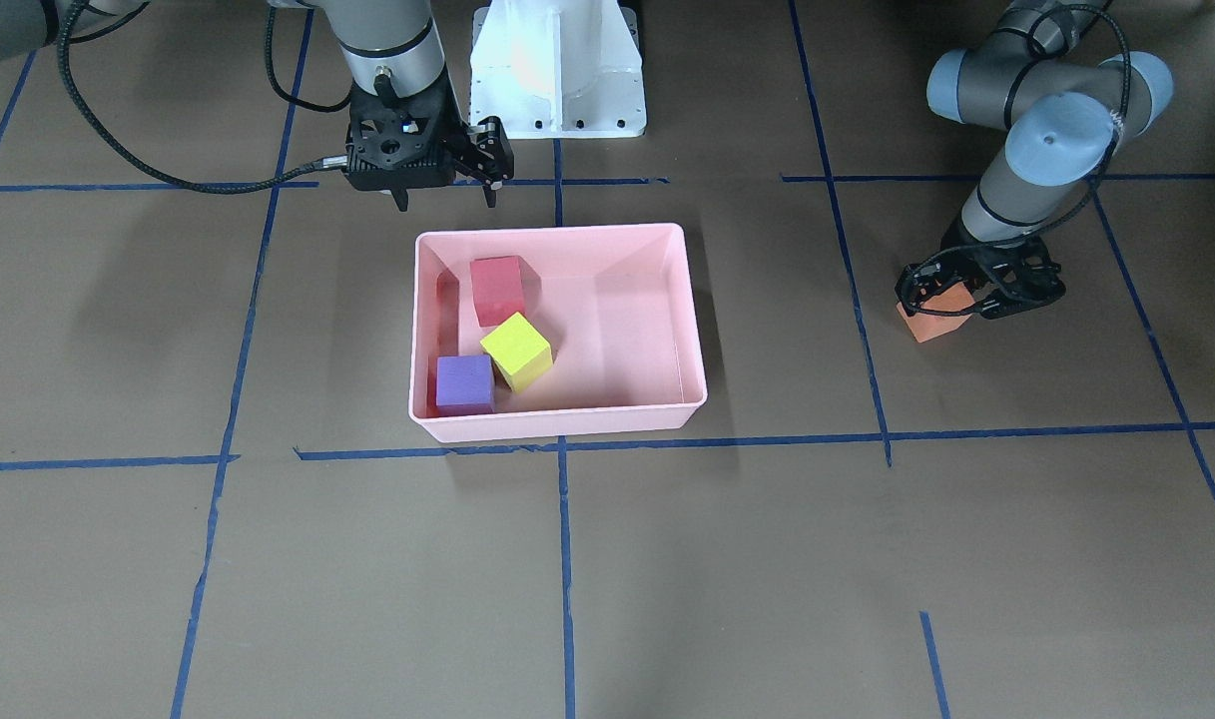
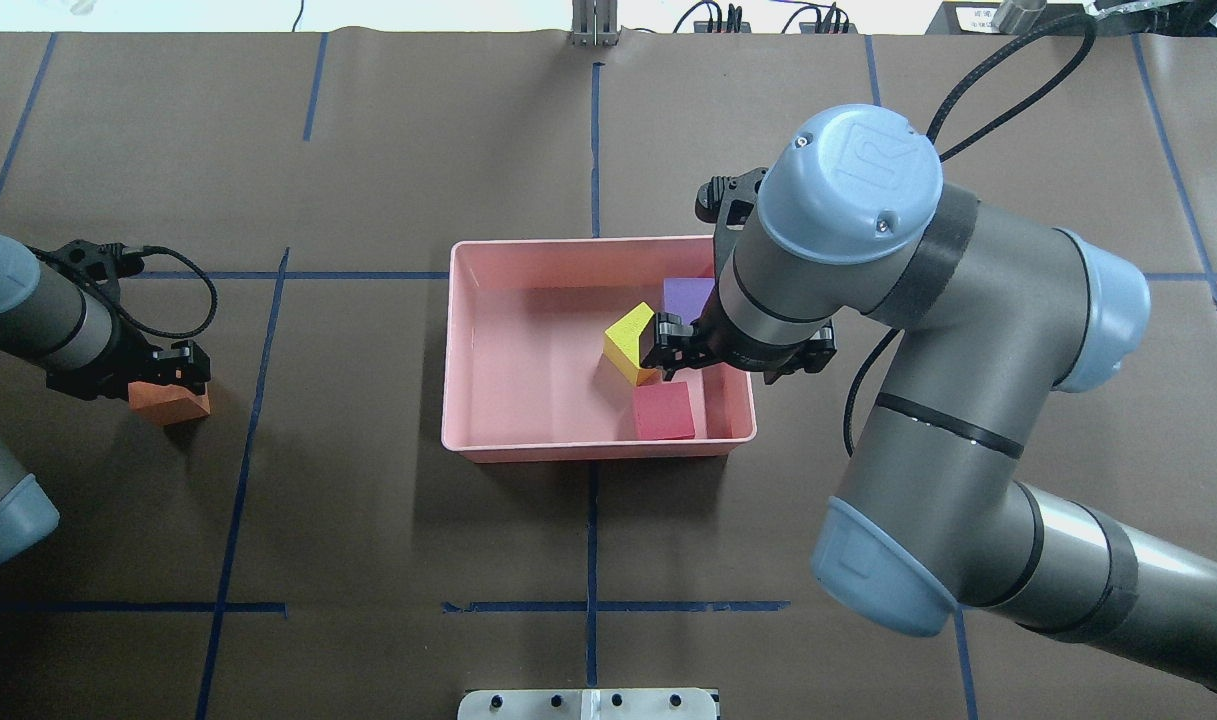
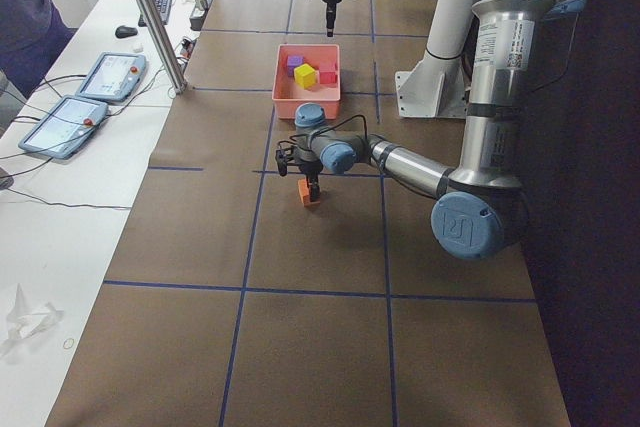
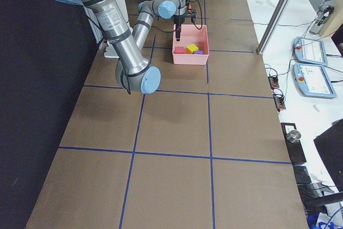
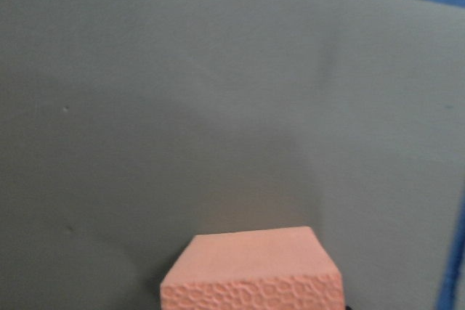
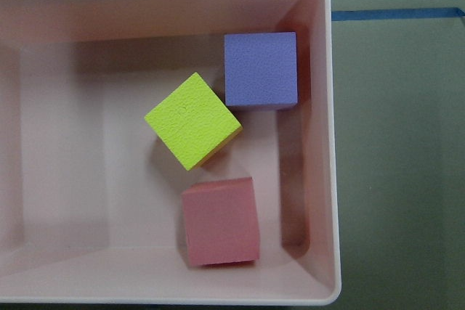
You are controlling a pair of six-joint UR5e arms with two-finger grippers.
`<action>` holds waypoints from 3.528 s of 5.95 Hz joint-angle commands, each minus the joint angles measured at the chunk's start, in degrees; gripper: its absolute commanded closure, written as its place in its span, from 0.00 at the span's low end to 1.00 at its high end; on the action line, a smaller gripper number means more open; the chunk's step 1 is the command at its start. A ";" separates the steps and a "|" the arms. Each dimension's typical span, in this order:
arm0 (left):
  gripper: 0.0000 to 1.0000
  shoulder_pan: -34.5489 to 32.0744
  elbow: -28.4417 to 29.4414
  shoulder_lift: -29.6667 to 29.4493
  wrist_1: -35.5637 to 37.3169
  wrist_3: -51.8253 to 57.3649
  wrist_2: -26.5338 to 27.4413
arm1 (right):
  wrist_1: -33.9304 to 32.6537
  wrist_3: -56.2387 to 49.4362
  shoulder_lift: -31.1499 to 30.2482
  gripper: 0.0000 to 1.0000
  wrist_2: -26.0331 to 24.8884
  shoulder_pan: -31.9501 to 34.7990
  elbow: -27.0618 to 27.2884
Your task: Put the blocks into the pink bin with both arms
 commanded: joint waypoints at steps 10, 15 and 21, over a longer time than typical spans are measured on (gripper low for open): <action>0.26 11.50 3.32 -42.36 24.84 -12.28 6.37 | 0.82 -60.64 -25.32 0.00 19.79 34.35 0.20; 0.00 -1.05 -3.96 -26.25 28.79 19.75 -0.50 | 9.43 -80.74 -49.33 0.00 19.37 51.14 -0.66; 0.00 -38.82 -0.27 7.94 27.82 70.78 -16.01 | 9.35 -82.86 -49.71 0.00 21.82 56.63 -6.74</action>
